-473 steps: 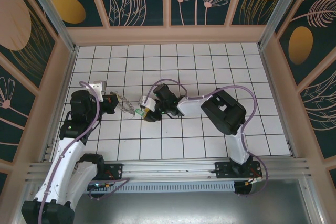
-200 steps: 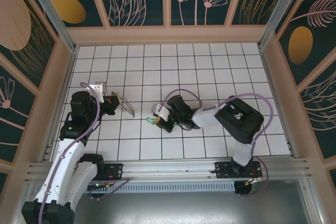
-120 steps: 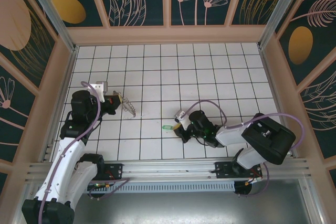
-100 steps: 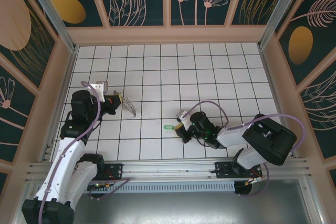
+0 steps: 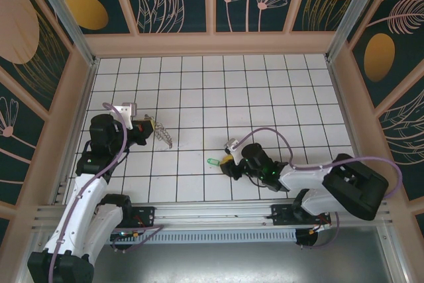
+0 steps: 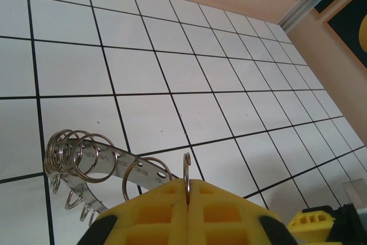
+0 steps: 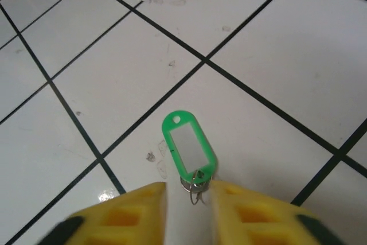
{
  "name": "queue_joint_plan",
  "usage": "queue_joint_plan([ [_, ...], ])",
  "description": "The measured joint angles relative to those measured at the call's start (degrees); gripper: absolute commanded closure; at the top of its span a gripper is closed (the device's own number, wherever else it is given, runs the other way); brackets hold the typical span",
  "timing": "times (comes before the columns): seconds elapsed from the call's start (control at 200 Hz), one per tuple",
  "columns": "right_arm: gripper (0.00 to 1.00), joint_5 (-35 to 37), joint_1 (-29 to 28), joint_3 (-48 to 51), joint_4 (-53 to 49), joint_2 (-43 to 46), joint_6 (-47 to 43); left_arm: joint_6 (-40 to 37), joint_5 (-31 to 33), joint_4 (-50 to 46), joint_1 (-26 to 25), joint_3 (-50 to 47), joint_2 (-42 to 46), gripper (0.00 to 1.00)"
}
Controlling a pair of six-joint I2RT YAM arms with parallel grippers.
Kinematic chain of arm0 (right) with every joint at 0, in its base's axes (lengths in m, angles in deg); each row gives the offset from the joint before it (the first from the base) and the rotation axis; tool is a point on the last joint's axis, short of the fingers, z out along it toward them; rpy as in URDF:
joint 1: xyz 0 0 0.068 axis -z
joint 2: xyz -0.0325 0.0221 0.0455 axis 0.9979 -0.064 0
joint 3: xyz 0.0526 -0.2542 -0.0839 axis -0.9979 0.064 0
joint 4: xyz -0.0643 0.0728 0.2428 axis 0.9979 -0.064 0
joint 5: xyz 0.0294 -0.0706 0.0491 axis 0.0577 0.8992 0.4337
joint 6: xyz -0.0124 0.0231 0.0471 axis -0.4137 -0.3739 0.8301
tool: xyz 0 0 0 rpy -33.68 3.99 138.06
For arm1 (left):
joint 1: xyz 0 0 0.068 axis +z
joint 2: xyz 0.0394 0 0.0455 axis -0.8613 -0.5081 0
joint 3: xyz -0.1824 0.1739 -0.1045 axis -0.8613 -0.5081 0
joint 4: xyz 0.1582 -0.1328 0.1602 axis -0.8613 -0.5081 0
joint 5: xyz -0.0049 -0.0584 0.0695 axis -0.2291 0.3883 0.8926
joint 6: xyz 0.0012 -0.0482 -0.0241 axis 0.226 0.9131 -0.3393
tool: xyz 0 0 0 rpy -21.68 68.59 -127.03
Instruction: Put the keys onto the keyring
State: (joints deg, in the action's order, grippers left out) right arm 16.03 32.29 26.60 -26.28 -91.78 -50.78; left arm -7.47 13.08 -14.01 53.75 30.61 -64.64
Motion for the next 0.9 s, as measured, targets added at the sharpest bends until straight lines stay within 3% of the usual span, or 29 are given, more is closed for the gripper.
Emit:
queue_joint_plan([
  [0.27, 0.60, 1.22, -0.07, -7.34, -13.66, 3.19, 0.20, 0.00, -1.25, 0.81, 0.00, -0.20, 0.33, 1.00],
  [0.601, 0.59, 1.09, -0.44, -19.56, -28.61, -7.58, 0.57, 0.02, -3.17, 2.86, 0.00, -1.05, 1.60, 1.00],
  [0.896, 0.64, 2.12, -1.66, -24.28, -37.13, -10.10, 0.57, 0.02, -4.33, 3.69, 0.00, -1.18, 2.21, 1.00],
])
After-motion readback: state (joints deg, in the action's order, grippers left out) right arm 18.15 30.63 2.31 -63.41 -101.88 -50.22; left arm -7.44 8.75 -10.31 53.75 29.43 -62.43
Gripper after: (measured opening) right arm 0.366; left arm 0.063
